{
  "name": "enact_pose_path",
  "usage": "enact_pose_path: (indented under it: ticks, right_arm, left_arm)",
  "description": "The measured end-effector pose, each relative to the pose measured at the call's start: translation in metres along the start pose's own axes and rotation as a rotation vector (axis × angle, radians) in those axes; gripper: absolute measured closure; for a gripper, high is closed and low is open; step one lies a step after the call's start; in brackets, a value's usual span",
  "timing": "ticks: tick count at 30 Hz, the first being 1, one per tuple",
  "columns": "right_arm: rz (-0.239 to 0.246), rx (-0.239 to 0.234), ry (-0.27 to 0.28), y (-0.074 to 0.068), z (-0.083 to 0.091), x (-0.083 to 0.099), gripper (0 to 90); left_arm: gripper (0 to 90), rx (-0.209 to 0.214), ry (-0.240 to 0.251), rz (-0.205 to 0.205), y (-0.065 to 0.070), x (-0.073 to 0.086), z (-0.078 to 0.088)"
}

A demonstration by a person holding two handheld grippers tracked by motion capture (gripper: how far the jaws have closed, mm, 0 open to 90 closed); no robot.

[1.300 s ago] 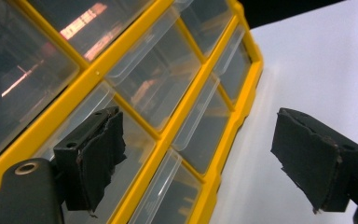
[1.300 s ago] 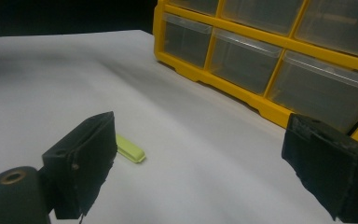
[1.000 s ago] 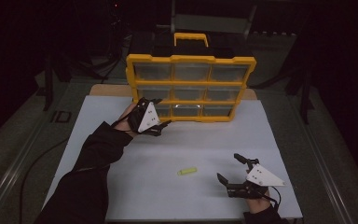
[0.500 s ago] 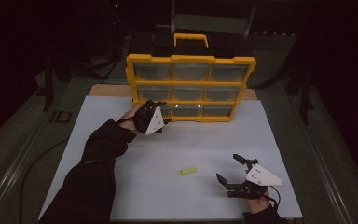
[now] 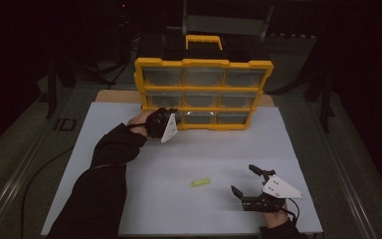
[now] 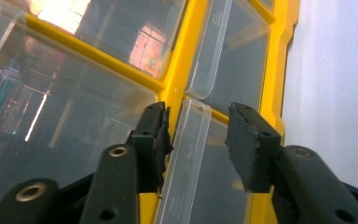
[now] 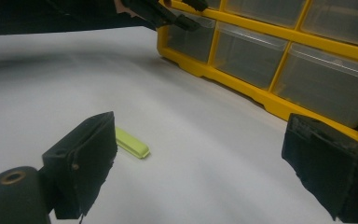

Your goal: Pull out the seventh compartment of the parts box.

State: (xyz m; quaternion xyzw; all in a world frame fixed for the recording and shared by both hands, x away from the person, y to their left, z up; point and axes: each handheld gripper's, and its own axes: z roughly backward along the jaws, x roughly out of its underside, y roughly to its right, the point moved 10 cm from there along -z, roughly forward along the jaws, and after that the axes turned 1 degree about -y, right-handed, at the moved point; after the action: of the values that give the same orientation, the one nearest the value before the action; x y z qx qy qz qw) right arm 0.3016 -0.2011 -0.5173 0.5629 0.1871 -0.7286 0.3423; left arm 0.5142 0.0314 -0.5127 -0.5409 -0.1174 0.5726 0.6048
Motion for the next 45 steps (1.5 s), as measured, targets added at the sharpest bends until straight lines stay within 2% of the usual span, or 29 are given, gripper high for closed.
enact_pose_path:
  ticks: [4, 6, 12, 15, 18, 20, 26, 28, 29, 30, 32, 35, 41, 45]
  right_arm:
    - [-0.002, -0.005, 0.001, 0.0, 0.0, 0.0, 10.1]
    - [-0.005, -0.006, 0.0, 0.0, 0.0, 0.0, 10.1]
    - [-0.003, -0.009, 0.0, -0.001, 0.0, 0.0, 10.1]
    - [0.0, -0.011, 0.001, -0.002, -0.001, 0.0, 10.1]
    - [0.001, -0.011, 0.0, -0.002, -0.001, 0.0, 10.1]
    - [0.004, -0.012, -0.002, -0.003, -0.001, -0.001, 10.2]
    - [0.007, -0.016, -0.004, -0.005, -0.002, -0.001, 10.1]
    - [0.008, -0.019, -0.006, -0.006, -0.002, -0.001, 10.2]
    - [0.009, -0.019, -0.006, -0.006, -0.003, -0.001, 10.2]
    - [0.011, -0.019, -0.006, -0.006, -0.003, -0.001, 10.2]
    - [0.015, -0.017, -0.006, -0.006, -0.002, -0.002, 10.2]
    - [0.012, -0.019, -0.007, -0.006, -0.002, -0.002, 10.2]
    - [0.008, -0.02, -0.007, -0.005, -0.003, -0.001, 10.2]
    - [0.004, -0.021, 0.0, -0.005, -0.001, -0.002, 10.2]
  left_arm:
    - [59.5, 0.008, -0.007, -0.031, 0.004, 0.001, -0.003]
    - [59.6, -0.001, -0.021, -0.06, 0.005, 0.001, -0.004]
    - [66.5, -0.02, -0.029, -0.069, 0.002, 0.0, -0.004]
    - [68.5, -0.038, -0.058, -0.108, 0.003, 0.0, -0.005]
    - [68.5, -0.043, -0.087, -0.13, 0.003, -0.001, -0.006]
    - [68.6, -0.035, -0.106, -0.119, 0.003, -0.002, -0.006]
    - [70.4, -0.027, -0.145, -0.159, 0.002, -0.004, -0.007]
    - [70.6, -0.027, -0.187, -0.188, 0.004, -0.004, -0.009]
    - [70.2, -0.038, -0.203, -0.186, 0.005, -0.004, -0.011]
    - [70.3, -0.049, -0.213, -0.204, 0.005, -0.004, -0.011]
    - [71.2, -0.057, -0.195, -0.189, 0.005, -0.004, -0.011]
    - [74.2, -0.074, -0.189, -0.199, 0.004, -0.004, -0.011]
    - [74.8, -0.032, -0.198, -0.197, 0.004, -0.005, -0.009]
    - [75.5, 0.006, -0.191, -0.197, 0.008, -0.008, -0.001]
